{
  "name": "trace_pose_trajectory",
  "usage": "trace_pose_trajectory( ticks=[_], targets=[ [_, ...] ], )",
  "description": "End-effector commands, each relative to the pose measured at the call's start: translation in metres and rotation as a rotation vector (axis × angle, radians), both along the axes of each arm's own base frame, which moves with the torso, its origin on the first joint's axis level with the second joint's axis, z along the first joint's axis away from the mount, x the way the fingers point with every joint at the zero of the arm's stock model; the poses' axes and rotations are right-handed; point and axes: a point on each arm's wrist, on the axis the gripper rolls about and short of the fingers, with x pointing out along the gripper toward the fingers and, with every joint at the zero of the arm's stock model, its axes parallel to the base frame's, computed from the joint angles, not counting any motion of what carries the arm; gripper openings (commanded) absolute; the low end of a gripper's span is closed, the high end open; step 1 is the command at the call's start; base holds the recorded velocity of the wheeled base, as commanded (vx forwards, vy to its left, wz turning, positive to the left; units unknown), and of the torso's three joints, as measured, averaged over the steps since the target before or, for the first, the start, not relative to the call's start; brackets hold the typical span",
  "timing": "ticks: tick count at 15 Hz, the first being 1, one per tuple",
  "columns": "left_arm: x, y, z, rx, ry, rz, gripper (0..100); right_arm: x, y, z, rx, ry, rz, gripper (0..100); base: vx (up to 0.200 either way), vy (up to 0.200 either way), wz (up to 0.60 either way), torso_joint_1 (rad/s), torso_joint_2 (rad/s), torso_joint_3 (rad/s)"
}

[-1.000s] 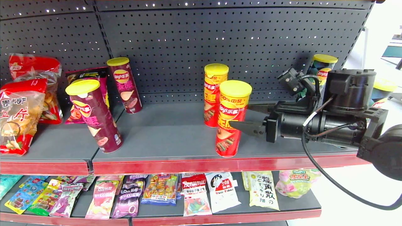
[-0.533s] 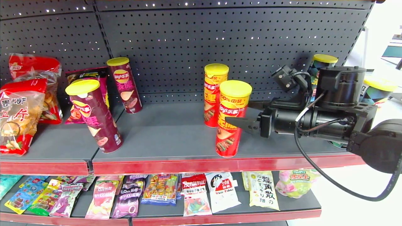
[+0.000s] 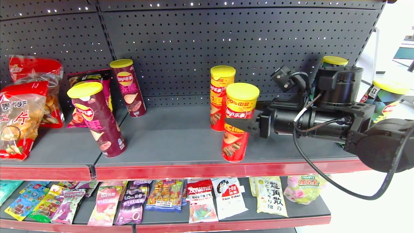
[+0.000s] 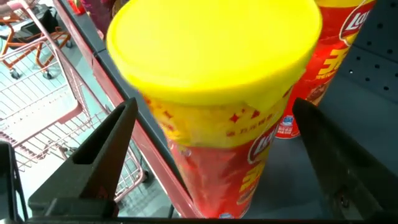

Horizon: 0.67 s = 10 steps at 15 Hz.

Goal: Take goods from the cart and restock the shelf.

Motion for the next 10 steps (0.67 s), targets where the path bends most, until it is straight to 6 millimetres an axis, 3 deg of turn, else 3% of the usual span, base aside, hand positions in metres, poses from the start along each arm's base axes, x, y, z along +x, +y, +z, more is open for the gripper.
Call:
trace_pose_trajectory(
  ticks=[1, 9, 10],
  targets=[
    [0.000, 0.000, 0.000, 0.000, 0.001, 0.001, 100, 0.004, 0.003, -0.004, -0.007, 0.007, -0.005, 100, 0.000, 0.000, 0.00, 0.000, 0.00, 0.000],
    [0.000, 0.000, 0.000, 0.000, 0.001, 0.001, 100, 0.014, 0.008, -0.003, -0.002, -0.005, -0.011, 100, 0.000, 0.000, 0.00, 0.000, 0.00, 0.000],
    [0.000, 0.000, 0.000, 0.000, 0.001, 0.001, 100, 0.014, 0.009, -0.003, -0.002, -0.009, -0.008, 0, 0.000, 0.000, 0.00, 0.000, 0.00, 0.000]
  ],
)
